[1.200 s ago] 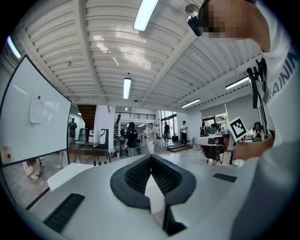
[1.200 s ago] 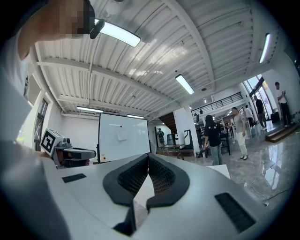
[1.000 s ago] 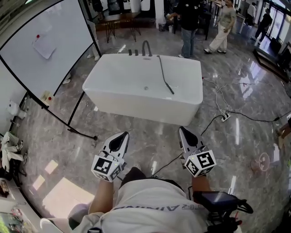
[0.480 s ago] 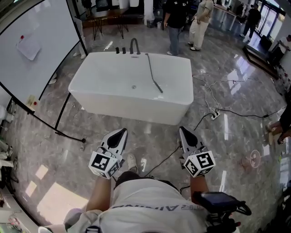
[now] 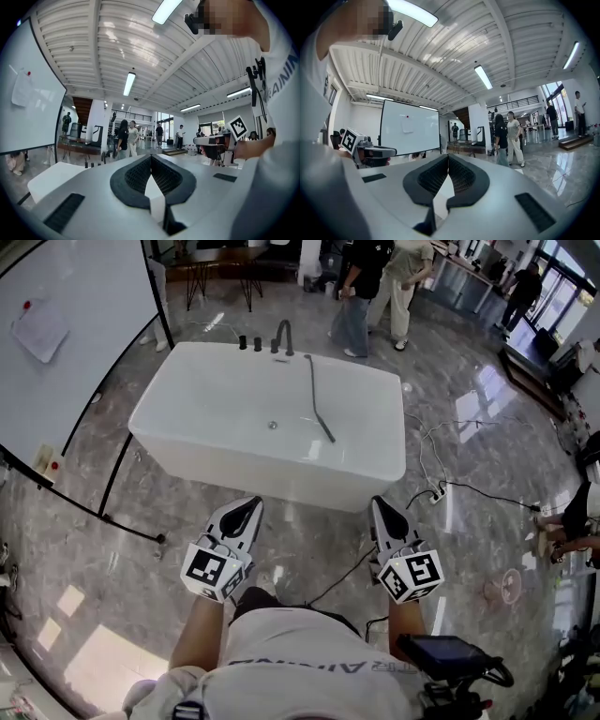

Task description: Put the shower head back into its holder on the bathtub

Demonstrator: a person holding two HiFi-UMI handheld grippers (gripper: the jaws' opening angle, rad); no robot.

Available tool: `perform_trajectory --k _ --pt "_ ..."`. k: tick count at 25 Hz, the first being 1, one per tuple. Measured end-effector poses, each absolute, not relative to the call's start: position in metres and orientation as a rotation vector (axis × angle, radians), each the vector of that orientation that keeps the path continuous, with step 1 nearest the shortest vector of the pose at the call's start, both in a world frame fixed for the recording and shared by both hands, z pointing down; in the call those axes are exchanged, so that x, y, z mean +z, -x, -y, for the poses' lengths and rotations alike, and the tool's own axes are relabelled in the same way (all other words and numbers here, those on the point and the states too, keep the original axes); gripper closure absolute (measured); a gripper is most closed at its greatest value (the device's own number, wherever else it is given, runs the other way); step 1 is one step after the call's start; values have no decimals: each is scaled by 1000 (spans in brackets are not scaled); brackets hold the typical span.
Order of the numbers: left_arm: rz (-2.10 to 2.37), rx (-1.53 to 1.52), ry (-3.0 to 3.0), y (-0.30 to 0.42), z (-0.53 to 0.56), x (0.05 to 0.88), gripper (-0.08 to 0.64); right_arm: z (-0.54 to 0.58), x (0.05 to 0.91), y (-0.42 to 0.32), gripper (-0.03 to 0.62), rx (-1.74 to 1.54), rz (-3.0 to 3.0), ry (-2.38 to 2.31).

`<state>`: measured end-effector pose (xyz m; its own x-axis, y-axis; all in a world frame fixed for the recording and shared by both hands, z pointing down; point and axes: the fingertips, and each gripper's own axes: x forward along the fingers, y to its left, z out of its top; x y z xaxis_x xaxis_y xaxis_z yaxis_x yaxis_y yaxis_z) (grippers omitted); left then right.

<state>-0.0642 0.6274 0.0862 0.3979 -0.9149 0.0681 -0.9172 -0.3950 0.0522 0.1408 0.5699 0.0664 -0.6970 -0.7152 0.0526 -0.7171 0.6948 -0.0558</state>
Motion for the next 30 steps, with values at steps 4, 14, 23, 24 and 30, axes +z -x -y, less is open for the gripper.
perform_trajectory --k 4,14,23,24,30 --pt "1681 33 -2553 121 -589 86 542 -534 62 -87 580 89 2860 -1216" --pt "1655 23 -2513 192 -545 97 542 -492 71 -22 581 115 2823 -1224" --pt "1664 57 -2503 188 -488 99 543 -425 77 -23 580 156 2865 -1227" --pt "1664 60 -2506 184 -478 99 543 -415 79 -27 580 162 2869 -1231" --pt "1655 51 -2525 158 -398 100 543 -339 91 -56 580 171 2866 -1260"
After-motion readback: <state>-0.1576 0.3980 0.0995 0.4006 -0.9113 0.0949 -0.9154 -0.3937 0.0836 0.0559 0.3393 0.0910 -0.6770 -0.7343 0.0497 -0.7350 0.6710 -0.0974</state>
